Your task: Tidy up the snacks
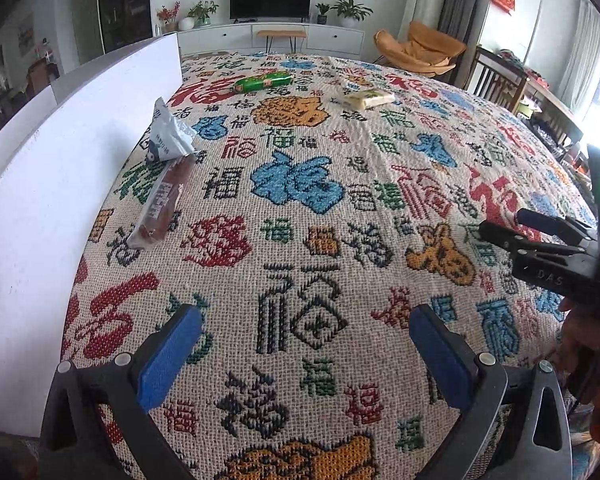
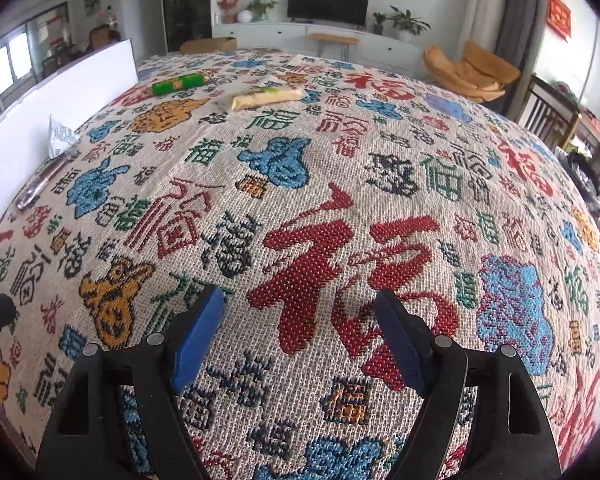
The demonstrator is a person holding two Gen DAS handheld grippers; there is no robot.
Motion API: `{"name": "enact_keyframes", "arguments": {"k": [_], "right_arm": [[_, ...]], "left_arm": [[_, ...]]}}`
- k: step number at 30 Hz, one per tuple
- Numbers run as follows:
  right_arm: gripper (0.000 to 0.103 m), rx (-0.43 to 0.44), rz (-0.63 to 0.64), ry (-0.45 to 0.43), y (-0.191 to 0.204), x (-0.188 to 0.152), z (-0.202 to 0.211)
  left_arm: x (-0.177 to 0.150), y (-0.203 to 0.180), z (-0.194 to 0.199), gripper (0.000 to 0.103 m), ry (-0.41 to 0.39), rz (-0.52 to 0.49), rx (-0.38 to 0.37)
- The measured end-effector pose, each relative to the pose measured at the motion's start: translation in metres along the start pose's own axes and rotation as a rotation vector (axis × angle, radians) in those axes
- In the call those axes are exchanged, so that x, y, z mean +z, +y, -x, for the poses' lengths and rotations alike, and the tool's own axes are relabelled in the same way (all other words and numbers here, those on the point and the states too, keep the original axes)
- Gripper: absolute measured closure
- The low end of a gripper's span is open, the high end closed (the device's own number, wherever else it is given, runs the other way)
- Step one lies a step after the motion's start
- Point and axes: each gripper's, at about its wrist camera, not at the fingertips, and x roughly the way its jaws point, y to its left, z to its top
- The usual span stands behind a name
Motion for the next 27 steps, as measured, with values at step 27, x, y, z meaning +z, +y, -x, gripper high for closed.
{"name": "enact_keyframes", "arguments": {"k": [27], "right_arm": [[0.018, 0.008, -0.028, 0.009, -0.005, 0.000, -0.003]], "left_arm": [[-0.005, -0.003, -0.023, 0.000, 0.080, -0.032, 0.063]]}}
